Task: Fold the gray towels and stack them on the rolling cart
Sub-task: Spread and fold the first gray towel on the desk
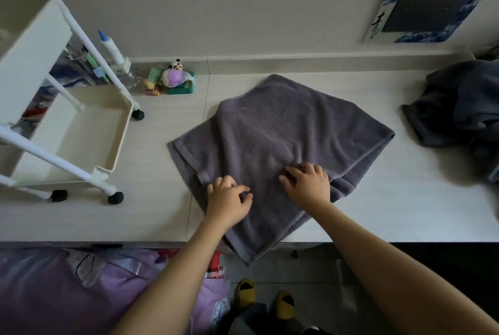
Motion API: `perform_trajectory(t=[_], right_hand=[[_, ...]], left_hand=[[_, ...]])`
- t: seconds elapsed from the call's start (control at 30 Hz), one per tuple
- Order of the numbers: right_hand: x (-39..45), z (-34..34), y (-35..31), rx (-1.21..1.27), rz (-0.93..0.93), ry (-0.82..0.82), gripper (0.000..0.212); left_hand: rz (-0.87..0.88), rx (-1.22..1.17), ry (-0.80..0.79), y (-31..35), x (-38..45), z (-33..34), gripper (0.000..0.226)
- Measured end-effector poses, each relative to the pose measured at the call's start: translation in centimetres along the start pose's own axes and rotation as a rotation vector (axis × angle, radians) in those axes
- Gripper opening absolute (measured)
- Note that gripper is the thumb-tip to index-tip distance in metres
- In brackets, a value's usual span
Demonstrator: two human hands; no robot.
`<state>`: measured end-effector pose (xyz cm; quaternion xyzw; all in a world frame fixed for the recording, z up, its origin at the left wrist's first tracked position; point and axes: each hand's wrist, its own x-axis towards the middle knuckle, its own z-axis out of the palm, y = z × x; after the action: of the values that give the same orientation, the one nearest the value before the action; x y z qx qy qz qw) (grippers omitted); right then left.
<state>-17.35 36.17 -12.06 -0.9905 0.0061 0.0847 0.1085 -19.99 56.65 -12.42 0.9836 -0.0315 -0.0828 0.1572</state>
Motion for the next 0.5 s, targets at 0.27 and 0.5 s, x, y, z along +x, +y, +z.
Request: perform_trajectory(t=[0.27, 0.5], right_hand=[[4.3, -1.9, 4.7, -0.249, 0.093, -0.151, 0.068], [1.6, -2.3, 4.3, -0.053, 0.274, 0.074, 0.047]], left_hand=[[0.116, -0.119, -0.122, 1.4, 1.0, 0.4, 0.059], [-0.098, -0.194, 0.245, 0.3, 2.8, 0.0, 0.027]])
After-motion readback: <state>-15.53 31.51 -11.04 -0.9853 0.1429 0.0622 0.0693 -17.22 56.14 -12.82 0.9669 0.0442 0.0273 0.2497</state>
